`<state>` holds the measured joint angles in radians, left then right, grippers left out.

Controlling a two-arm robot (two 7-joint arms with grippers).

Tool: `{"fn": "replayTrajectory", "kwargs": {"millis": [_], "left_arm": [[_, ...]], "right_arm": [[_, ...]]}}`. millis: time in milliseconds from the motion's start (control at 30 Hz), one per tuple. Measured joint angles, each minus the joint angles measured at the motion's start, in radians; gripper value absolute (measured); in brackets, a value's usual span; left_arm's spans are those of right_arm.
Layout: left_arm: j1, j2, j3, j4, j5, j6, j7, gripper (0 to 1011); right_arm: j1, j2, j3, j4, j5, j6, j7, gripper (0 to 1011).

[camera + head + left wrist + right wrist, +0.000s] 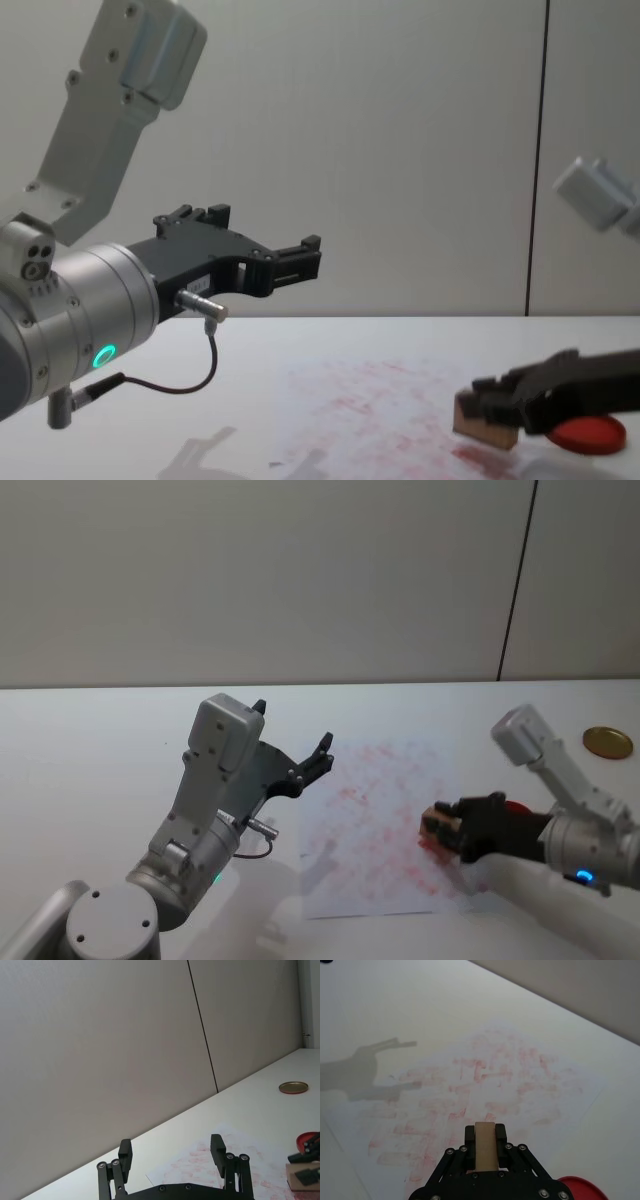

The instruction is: Use the one hand to pick up the stamp and affix it onto the A4 paper.

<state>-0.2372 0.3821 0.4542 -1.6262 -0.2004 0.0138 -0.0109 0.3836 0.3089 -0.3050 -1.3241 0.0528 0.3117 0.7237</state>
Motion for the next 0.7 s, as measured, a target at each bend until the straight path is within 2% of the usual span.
{"fn": "replayTrajectory", "kwargs": {"millis": [400,700], "left_arm": [[0.000,0.000,0.000,0.000,0.000,0.000,0.000,993],[0.000,0.000,0.000,0.000,0.000,0.000,0.000,993]], "right_arm": [[0.025,0.020,0.041,0.000,0.047,-0.006,-0.059,224],[0.033,0.036,0.057,0.023,0.042,-0.014,-0.080,224]]}}
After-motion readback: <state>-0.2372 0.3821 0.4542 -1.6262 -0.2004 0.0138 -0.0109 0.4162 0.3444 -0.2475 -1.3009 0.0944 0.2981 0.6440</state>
